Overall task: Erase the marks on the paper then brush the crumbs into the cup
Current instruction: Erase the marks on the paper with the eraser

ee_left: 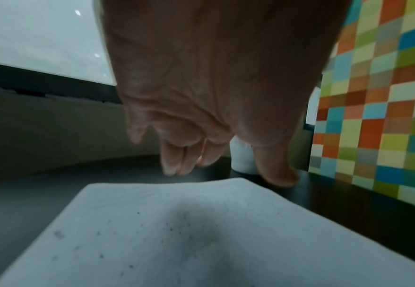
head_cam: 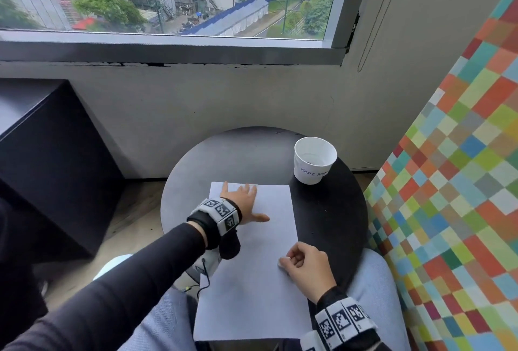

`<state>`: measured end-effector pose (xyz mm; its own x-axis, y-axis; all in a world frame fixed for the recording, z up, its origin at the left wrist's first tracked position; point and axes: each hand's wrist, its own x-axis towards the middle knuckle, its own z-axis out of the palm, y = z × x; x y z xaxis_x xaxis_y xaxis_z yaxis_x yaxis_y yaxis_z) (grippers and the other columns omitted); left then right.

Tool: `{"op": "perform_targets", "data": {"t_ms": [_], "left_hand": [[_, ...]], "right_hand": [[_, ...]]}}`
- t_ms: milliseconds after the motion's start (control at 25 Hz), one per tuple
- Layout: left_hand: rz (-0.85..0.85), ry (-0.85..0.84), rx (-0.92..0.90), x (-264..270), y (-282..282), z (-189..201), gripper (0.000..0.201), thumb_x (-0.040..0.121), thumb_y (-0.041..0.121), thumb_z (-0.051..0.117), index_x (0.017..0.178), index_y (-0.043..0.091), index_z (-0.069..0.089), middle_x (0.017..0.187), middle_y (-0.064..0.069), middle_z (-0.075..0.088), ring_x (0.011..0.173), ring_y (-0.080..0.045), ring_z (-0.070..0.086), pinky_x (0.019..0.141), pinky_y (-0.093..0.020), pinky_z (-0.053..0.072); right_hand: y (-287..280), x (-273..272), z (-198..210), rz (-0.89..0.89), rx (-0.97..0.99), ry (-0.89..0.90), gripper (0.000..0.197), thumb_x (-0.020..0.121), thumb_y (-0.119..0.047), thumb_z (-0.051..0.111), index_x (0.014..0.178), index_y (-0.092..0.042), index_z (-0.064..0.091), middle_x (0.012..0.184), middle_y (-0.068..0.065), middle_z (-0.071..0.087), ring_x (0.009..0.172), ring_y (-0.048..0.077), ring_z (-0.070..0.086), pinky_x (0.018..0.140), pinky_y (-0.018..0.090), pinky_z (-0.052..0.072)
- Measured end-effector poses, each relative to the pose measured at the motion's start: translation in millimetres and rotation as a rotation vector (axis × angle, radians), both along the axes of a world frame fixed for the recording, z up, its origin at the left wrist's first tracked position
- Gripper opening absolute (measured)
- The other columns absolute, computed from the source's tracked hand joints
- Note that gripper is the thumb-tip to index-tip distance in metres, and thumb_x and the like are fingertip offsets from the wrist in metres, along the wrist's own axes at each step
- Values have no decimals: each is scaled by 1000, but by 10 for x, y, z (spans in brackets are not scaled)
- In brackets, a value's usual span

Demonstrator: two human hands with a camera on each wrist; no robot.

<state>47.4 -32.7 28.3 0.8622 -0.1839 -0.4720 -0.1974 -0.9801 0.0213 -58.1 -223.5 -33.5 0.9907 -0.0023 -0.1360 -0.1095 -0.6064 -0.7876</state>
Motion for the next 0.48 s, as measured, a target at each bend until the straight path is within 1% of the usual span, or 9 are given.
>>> {"op": "perform_targets", "data": {"t_ms": [40,80,120,160,200,280,480], "left_hand": [[22,4,49,-54,54,56,91,92,73,36,153,8,22,158,-11,31,145,-24,31,119,-55,6],[35,20,88,-110,95,102,84,92,73,36,145,8,38,148,-11,45,136,-26,42,118,-53,13],[43,45,108,-163,121,128,78,92,73,36,133,8,51,136,-10,56,127,-26,50,116,-50,18],[50,67,115,-208,131,147,73,93,72,36,123,8,58,128,-8,61,120,-26,55,114,-48,22],[58,84,117,-254,130,159,71,93,71,36,116,9,60,123,-8,64,115,-26,57,113,-46,24],[70,99,114,-321,102,185,69,94,70,36,114,9,61,120,-7,64,113,-26,58,108,-43,28],[89,136,103,-411,94,193,68,95,68,37,122,8,56,125,-8,61,116,-27,57,97,-35,37]], "right_hand": [[21,29,-2,-20,2,-10,14,72,-21,73,65,-14,63,56,-1,61,53,6,52,59,23,49],[44,66,-6,-43,1,-20,14,72,-21,73,66,-13,63,57,-1,62,54,8,54,61,24,50],[69,104,-12,-67,2,-28,14,72,-21,73,67,-13,63,57,-1,63,55,9,56,62,25,50],[93,149,-19,-89,4,-32,14,72,-21,73,67,-13,62,58,-1,63,56,10,57,62,26,51],[117,185,-32,-107,8,-30,15,73,-21,73,68,-13,62,58,-1,63,56,11,57,63,26,51],[163,243,-43,-131,14,-30,15,74,-20,73,69,-12,62,59,0,63,57,12,56,63,25,50],[192,406,-48,-191,14,-63,15,76,-18,72,70,-10,61,60,-1,61,60,15,57,66,29,51]]}}
